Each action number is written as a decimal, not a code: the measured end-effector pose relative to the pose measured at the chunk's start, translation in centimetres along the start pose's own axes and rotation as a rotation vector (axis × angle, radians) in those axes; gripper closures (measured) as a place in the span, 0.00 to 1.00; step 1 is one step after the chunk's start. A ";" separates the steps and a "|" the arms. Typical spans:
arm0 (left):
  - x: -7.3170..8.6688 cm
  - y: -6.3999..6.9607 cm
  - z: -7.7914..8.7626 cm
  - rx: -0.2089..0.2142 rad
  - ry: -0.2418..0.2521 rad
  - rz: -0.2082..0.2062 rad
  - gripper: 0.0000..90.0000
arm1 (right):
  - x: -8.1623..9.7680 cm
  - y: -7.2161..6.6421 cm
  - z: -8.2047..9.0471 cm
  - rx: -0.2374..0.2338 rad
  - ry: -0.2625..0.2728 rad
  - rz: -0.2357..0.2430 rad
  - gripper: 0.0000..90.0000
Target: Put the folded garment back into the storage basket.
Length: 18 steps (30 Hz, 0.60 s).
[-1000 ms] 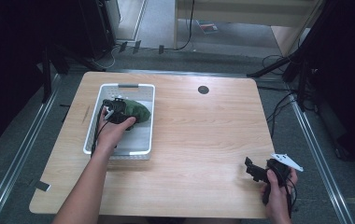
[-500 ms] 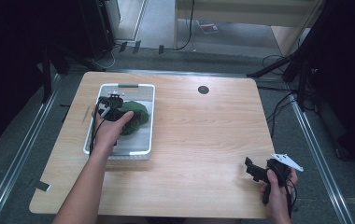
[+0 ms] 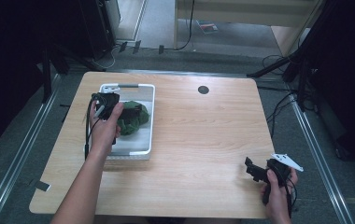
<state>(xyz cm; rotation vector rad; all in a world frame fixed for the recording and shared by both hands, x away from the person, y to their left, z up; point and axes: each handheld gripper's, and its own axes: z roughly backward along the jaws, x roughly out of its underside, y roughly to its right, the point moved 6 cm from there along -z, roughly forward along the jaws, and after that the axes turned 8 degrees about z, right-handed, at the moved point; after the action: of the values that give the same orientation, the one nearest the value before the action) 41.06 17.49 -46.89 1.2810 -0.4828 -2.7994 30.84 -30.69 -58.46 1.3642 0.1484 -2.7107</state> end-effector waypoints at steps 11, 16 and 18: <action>-0.6 0.1 3.5 0.033 0.097 -0.005 0.00 | 0.0 0.0 0.0 0.004 0.000 0.001 0.00; -0.2 -0.4 4.9 0.037 0.127 -0.011 0.00 | 0.0 0.0 0.0 0.003 0.000 0.000 0.00; 0.1 -0.7 5.4 0.035 0.142 -0.012 0.00 | 0.0 0.0 0.0 0.003 0.000 0.000 0.00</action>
<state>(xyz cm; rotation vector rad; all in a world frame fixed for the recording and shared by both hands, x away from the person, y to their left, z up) 37.06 19.60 -43.80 1.4811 -0.5206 -2.6963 30.83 -30.71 -58.46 1.3649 0.1447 -2.7119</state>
